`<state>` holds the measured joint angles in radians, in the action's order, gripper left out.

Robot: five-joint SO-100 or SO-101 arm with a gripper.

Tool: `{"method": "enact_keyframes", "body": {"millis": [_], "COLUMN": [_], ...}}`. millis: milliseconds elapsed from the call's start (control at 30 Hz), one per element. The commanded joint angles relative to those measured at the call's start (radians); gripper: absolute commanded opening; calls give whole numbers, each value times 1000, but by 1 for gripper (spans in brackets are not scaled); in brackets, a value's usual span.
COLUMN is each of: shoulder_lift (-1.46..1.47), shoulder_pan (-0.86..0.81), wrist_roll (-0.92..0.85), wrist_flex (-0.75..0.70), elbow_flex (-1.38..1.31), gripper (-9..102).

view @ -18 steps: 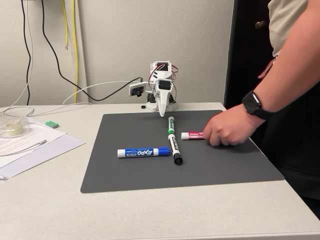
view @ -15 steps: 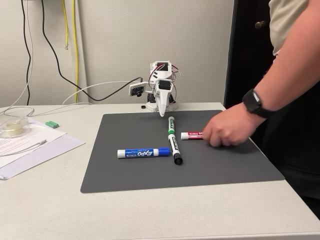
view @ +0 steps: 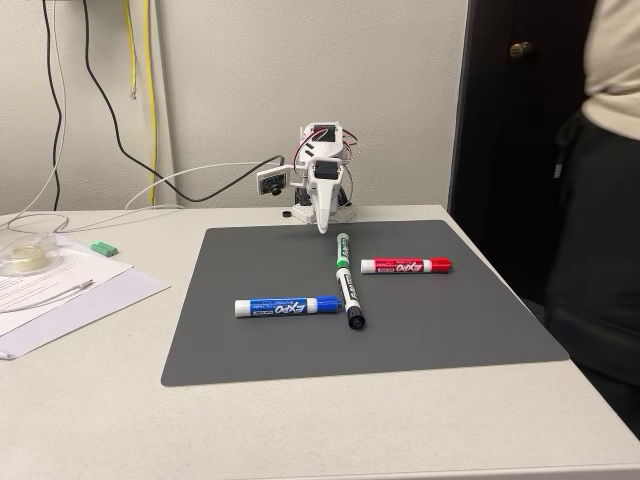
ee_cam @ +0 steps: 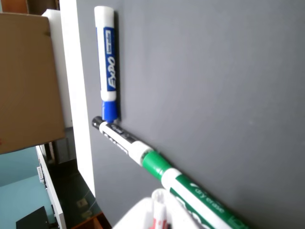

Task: Pick up the black marker.

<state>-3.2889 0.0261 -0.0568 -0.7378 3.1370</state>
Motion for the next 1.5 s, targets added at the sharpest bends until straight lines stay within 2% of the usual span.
{"method": "enact_keyframes", "body": {"millis": [0, 1067, 1467], "shoulder_lift": [-6, -6, -6], "shoulder_pan": [-2, -3, -2], "wrist_roll": [3, 11, 3], "wrist_flex": [-3, 2, 81], "elbow_flex": [-5, -5, -14], "gripper": [2, 2, 0]}}
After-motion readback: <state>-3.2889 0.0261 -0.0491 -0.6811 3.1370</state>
